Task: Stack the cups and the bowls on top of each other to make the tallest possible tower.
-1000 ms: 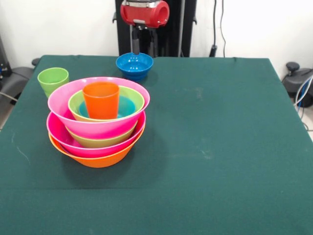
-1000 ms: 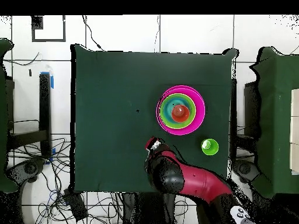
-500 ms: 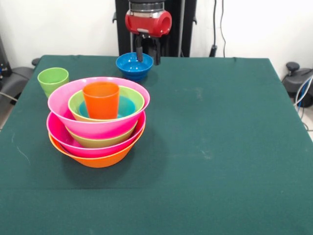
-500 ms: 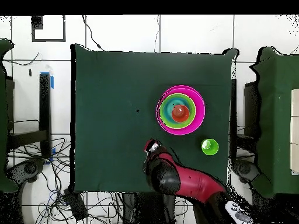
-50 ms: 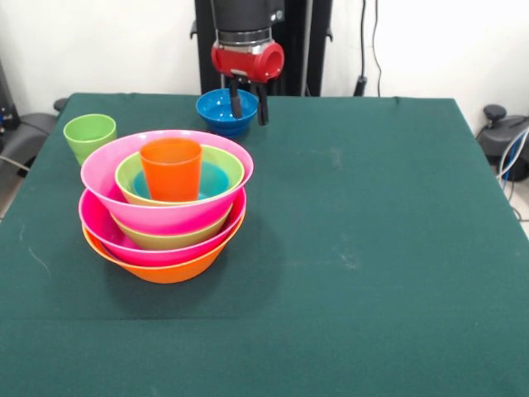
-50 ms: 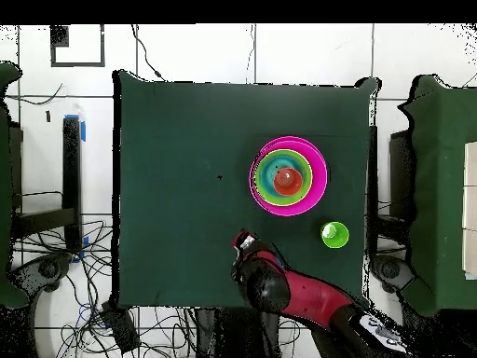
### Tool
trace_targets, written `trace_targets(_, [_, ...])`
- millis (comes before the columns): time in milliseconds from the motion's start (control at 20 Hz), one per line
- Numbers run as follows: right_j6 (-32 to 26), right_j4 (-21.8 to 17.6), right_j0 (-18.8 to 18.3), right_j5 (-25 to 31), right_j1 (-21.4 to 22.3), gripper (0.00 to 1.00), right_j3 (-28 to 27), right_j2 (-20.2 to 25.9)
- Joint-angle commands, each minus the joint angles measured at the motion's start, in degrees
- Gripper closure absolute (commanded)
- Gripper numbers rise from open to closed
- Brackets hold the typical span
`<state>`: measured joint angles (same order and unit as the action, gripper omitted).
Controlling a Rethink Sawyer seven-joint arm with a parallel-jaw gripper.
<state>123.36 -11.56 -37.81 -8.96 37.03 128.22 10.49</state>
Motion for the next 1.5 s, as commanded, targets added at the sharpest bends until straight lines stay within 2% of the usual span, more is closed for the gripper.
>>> trace_targets(50, [5.9, -2.5, 0.2, -3.9, -6.0, 0.00, -4.4, 0.8])
trace_targets(350, [7.6, -1.3, 2.0, -6.2, -7.8, 0.00, -4.2, 0.8])
trace_targets(950, [6.6, -1.1, 1.4, -6.1, -8.1, 0.00, -4.5, 1.0])
trace_targets(1050, [6.7, -1.0, 1.6, -5.7, -7.1, 0.00, -3.8, 0.9])
trace_targets(1300, [5.6, -0.2, 0.8, 0.9, 1.2, 0.00, 0.0, 1.1])
trace_targets(1500, [5.6, -0.6, -0.2, 1.4, 1.9, 0.00, 1.0, 1.4])
